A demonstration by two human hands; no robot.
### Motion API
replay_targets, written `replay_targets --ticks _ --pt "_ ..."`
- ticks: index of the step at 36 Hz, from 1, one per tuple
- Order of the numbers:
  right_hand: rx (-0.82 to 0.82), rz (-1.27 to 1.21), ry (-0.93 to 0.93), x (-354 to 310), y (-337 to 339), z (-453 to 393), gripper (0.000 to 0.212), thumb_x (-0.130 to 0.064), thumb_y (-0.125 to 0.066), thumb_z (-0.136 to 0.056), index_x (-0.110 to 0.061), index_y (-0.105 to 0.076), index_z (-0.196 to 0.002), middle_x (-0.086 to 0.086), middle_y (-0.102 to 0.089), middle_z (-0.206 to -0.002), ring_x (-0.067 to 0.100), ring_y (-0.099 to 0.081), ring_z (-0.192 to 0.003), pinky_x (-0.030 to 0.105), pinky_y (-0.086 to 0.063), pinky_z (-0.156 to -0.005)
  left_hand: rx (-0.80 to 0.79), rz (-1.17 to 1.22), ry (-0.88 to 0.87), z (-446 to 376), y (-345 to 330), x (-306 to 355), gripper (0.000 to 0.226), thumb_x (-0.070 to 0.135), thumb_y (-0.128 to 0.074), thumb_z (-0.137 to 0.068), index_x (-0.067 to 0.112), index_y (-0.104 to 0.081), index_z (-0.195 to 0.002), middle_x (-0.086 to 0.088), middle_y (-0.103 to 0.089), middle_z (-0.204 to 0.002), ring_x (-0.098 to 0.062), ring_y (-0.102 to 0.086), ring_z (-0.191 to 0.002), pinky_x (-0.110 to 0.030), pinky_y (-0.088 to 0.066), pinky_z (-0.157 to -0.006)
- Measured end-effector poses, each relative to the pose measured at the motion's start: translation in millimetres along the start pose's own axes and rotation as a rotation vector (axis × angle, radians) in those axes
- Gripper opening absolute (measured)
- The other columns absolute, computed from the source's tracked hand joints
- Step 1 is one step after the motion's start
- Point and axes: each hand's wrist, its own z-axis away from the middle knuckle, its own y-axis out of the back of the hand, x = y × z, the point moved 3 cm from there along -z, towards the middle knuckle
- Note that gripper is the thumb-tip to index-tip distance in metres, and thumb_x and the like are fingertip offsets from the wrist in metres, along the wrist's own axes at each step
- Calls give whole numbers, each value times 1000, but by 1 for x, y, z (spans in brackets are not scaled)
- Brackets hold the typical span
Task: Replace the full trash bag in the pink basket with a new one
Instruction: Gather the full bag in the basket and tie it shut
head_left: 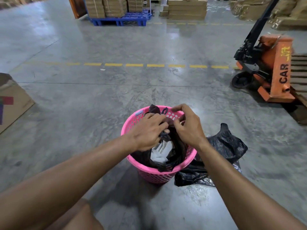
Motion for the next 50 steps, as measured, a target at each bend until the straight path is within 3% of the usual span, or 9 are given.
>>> replay_targets --ticks 5,9,18,25,29,38,42,46,50 --pt "-387 137 250 -22 -6 -22 73 -2 -40 -72 -24 -65 -136 -5 -59 -146 -2 -56 -125 19 -43 -107 55 22 -75 8 -1 4 37 30 -42 -93 9 -65 -113 -11 -58 -120 -31 -52 -108 -45 -41 -101" --pt "-423 267 245 -26 -3 -28 50 0 -52 -76 -19 -77 -115 -1 -78 -100 -2 -63 -77 14 -49 -79 53 73 -79 10 0 3 36 28 -44 -94 10 -64 -118 -12 -57 -124 -30 -50 -113 -42 -41 -102" --pt "-359 140 26 5 4 -25 9 -15 -74 -76 -19 -79 -82 -9 -74 -72 -3 -60 -60 12 -41 -64 275 538 377 18 -8 -2 17 21 -53 -94 17 -44 -108 -3 -37 -128 -23 -47 -120 -44 -43 -104" --pt "-305 185 -137 32 1 -20 15 -31 -87 -75 -22 -76 -69 -15 -69 -63 -1 -59 -63 10 -39 -60 -102 -2 582 44 -26 -23 56 42 -27 -73 11 -45 -116 -12 -46 -119 -34 -46 -107 -48 -42 -89" --pt "-294 377 -281 56 -3 -17 24 -26 -83 -74 -20 -66 -58 -4 -68 -63 16 -64 -69 24 -45 -63 -288 -209 582 59 -41 -33 45 41 -47 -83 11 -53 -116 -14 -49 -124 -36 -45 -115 -51 -40 -91" --pt "-255 613 -403 68 -18 -13 23 -21 -72 -72 -12 -71 -93 5 -66 -80 25 -64 -68 29 -50 -57 -583 -312 623 66 -44 -33 40 35 -39 -93 17 -58 -123 -15 -41 -133 -36 -33 -127 -54 -28 -100" --pt "-230 578 -465 69 -14 -9 21 -21 -73 -73 -15 -72 -94 5 -69 -83 27 -68 -73 33 -55 -62 -375 57 667 67 -41 -37 36 32 -42 -95 21 -62 -122 -7 -50 -128 -31 -40 -124 -48 -33 -101" --pt "-255 427 -484 74 -2 -9 5 -23 -74 -80 -22 -77 -85 5 -76 -93 26 -71 -83 38 -61 -76 36 917 785 57 -29 -29 28 15 -45 -102 8 -70 -92 2 -58 -76 -4 -51 -69 -24 -44 -73" --pt "-198 364 -409 62 13 -7 14 -33 -80 -82 -22 -73 -77 3 -75 -88 24 -71 -86 39 -59 -80 246 1471 991 40 -44 -15 46 30 -47 -105 -1 -65 -76 -5 -79 -89 -12 -73 -89 -28 -54 -94"
